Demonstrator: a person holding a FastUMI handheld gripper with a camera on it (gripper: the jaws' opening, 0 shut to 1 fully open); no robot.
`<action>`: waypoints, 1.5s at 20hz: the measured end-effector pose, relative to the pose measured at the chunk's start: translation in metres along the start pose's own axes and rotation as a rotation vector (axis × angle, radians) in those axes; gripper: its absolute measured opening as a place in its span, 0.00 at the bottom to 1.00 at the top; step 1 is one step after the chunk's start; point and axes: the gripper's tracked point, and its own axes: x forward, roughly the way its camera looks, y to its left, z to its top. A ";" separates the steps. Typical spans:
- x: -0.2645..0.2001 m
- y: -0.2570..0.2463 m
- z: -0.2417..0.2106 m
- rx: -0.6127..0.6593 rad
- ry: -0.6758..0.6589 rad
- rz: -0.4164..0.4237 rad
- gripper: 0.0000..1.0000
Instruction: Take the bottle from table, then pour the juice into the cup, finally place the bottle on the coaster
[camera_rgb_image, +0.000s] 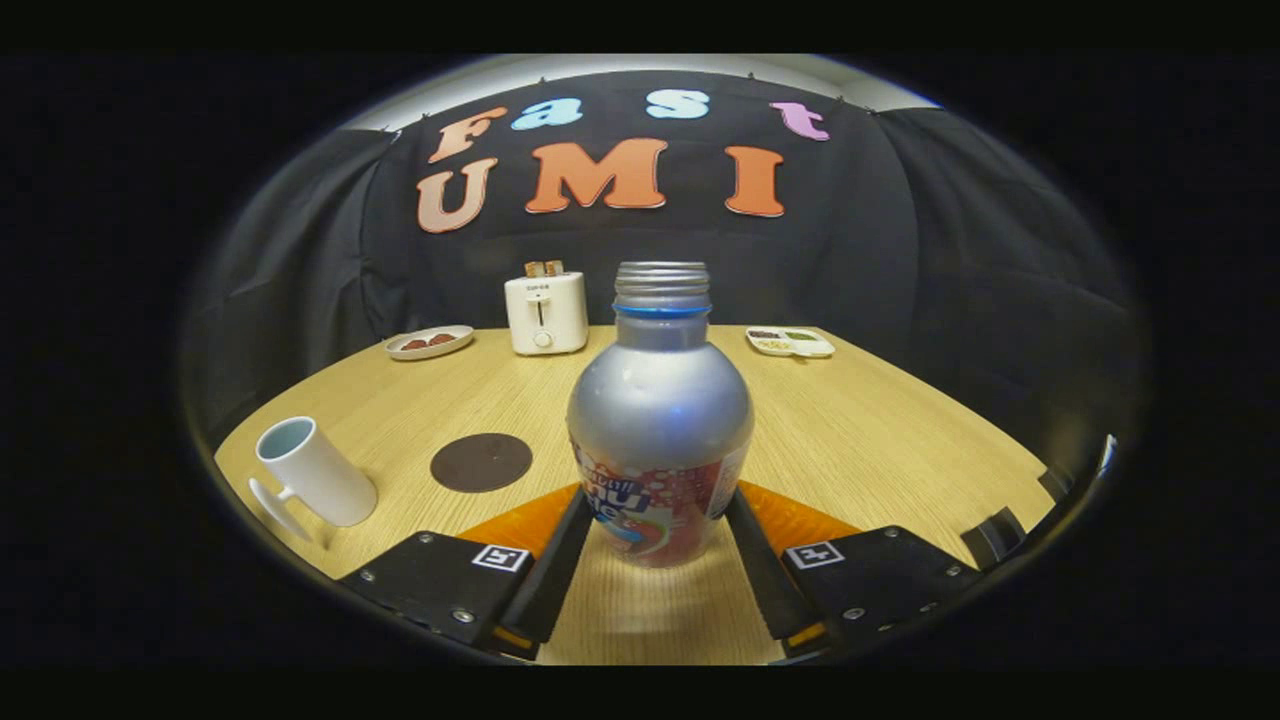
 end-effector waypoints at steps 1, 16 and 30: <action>-0.002 0.000 0.002 -0.014 -0.008 -0.011 0.78; -0.041 0.060 0.038 -0.226 -0.087 -0.014 0.78; -0.061 0.113 0.056 -0.628 -0.169 -0.067 0.77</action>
